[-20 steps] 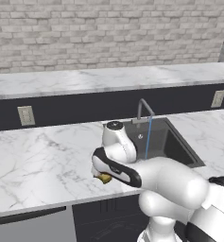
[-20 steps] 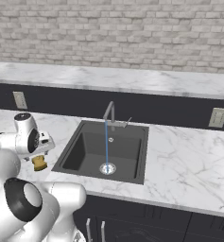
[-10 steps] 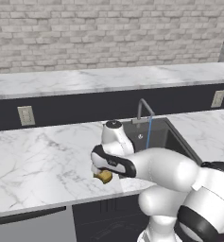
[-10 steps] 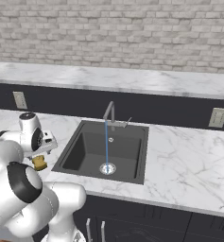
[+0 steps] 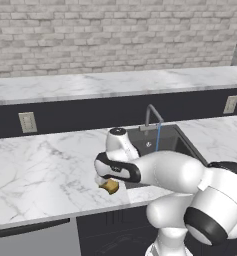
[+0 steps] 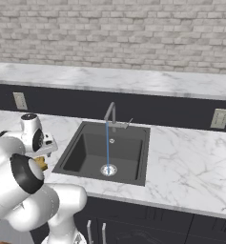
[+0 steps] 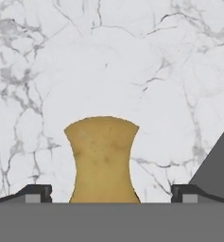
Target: Soak the sponge with water for a few seconds and then drop it inside the sink.
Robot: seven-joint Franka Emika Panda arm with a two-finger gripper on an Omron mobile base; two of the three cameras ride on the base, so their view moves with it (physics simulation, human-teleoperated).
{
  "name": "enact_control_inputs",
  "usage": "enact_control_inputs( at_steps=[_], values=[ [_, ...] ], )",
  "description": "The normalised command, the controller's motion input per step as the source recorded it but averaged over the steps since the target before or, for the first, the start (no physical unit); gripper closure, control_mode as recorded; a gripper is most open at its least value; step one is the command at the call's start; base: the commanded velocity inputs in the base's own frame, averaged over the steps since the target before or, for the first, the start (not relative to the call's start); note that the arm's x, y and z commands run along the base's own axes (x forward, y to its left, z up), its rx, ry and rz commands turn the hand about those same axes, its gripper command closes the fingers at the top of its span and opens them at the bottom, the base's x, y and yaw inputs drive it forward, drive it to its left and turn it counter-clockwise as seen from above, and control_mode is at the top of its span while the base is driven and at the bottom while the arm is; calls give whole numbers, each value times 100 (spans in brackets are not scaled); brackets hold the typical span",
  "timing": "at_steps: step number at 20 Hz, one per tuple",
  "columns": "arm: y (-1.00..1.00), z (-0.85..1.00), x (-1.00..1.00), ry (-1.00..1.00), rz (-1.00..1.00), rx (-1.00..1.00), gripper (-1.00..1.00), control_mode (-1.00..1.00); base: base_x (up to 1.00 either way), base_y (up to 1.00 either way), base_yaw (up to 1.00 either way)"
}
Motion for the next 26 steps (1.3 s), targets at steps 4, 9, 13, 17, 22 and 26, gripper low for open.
enact_control_inputs(
  at_steps=[4, 9, 13, 17, 22, 26],
  values=[
    [4, -10, 1, 1, 0, 0, -100, -100, 0, 0, 0],
    [0, -13, 6, 0, 0, 0, -100, -100, 0, 0, 0],
    [0, -13, 0, 0, 0, 0, -100, -100, 0, 0, 0],
    [1, -9, 0, 0, 0, 0, -100, -100, 0, 0, 0],
    [11, 0, 0, 0, -1, 0, -100, -100, 0, 0, 0],
    [11, 0, 0, 0, -4, 0, -100, -100, 0, 0, 0]
  ],
)
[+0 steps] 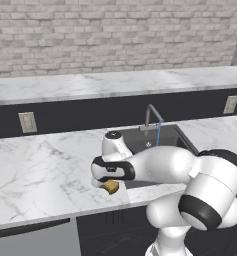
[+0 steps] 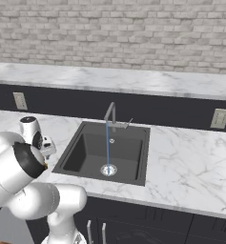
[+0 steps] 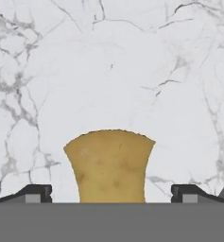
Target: Soak the sponge with water for a few seconds and then drop it inside the sink.
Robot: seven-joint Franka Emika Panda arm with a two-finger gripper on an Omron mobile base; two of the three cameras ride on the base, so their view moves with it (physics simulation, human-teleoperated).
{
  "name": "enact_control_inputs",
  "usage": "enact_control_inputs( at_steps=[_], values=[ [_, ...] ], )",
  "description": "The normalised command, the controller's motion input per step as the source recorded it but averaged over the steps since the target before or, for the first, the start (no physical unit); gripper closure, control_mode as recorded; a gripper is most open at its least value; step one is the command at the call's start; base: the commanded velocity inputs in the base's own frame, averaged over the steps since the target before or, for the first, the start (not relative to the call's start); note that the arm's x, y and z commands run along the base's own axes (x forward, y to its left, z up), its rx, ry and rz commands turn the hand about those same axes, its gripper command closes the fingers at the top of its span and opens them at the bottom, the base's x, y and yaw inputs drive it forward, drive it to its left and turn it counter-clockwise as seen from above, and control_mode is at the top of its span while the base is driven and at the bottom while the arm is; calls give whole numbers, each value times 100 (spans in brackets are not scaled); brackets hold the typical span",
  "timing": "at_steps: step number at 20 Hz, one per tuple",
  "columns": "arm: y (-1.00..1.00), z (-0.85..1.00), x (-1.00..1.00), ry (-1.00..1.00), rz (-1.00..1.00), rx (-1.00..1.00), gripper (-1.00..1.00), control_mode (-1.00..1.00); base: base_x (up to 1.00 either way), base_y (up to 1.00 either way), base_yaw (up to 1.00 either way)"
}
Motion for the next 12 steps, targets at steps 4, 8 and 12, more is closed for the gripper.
enact_control_inputs(
  at_steps=[4, 8, 12],
  values=[
    [4, -3, 0, 0, -3, 0, -100, -100, 0, 0, 0],
    [0, -6, 0, 0, -1, -1, -100, -100, 0, 0, 0],
    [0, -14, 0, 0, 0, -1, -100, -100, 0, 0, 0]
  ],
)
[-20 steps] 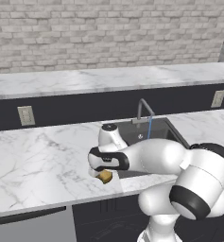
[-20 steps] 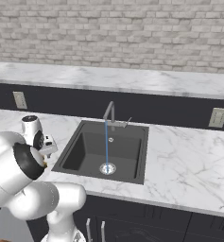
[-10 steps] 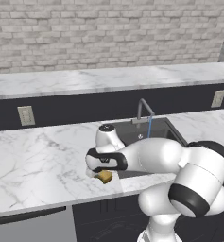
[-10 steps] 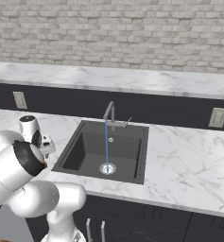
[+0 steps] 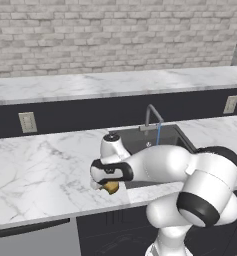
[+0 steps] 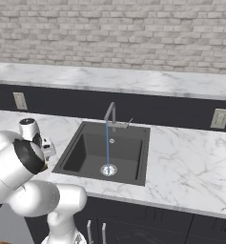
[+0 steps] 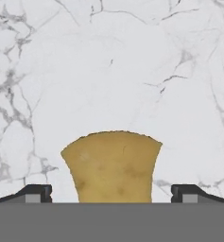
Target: Soak the sponge with water for a few seconds and then drop it inside the sink.
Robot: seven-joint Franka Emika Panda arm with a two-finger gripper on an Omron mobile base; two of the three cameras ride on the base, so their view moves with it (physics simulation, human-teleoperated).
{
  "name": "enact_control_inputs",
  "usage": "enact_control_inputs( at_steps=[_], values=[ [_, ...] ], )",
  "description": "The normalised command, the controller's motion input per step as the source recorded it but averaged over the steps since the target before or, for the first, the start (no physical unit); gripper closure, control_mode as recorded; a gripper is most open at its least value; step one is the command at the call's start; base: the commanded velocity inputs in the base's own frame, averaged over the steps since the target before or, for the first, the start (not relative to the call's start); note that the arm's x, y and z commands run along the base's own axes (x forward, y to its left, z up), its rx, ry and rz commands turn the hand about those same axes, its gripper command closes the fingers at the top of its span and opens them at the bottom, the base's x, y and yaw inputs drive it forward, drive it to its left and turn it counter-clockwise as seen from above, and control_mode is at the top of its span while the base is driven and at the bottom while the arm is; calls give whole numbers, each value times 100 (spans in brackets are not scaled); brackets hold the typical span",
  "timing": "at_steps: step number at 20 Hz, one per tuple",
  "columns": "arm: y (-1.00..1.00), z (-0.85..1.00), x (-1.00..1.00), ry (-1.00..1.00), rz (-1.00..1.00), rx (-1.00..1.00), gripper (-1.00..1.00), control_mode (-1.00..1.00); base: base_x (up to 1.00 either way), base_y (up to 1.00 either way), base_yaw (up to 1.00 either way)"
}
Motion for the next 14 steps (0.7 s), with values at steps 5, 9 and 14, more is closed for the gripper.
enact_control_inputs(
  at_steps=[5, 9, 14],
  values=[
    [0, -18, 0, 0, 0, -1, -100, -100, 0, 0, 0],
    [0, -24, 0, 0, 0, 0, -100, -100, 0, 0, 0],
    [0, -8, 0, 0, 0, 0, -100, -100, 0, 0, 0]
  ],
)
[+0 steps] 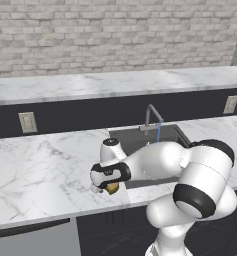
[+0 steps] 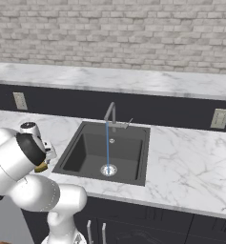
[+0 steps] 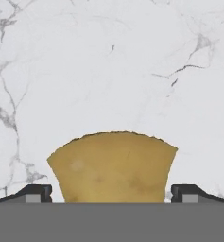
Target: Soak the sponge with water for a few seconds and then drop it inside the sink.
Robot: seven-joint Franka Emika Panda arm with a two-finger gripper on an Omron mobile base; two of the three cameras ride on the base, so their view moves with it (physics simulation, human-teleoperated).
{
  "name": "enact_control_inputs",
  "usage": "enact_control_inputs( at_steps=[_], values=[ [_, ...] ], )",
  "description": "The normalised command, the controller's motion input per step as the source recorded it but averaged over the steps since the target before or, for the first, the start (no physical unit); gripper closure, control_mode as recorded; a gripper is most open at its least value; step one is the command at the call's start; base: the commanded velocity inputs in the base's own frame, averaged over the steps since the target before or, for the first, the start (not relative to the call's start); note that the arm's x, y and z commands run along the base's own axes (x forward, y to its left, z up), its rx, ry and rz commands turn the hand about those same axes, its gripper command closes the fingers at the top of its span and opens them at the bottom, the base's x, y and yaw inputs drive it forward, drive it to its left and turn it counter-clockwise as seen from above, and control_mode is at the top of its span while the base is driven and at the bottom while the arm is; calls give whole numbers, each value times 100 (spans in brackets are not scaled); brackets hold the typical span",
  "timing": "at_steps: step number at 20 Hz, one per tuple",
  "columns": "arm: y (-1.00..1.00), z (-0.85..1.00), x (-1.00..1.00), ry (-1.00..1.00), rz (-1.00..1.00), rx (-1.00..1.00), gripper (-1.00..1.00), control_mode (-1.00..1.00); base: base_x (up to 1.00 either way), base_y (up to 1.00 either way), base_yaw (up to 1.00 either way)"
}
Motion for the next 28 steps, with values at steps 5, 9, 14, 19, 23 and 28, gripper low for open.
enact_control_inputs(
  at_steps=[5, 9, 14, 19, 23, 28],
  values=[
    [0, 0, 0, 0, 0, 0, -100, -100, 0, 0, 0],
    [0, 0, 0, 0, 0, 0, 100, -100, 0, 0, 0],
    [0, 0, 0, 0, 0, 0, 100, -100, 0, 0, 0],
    [0, 0, 0, 0, 0, 0, 100, -100, 0, 0, 0],
    [0, 0, 0, 0, 0, 0, 100, -100, 0, 0, 0],
    [-13, 32, 0, 0, -2, 0, 100, -100, 0, 0, 0]
  ],
)
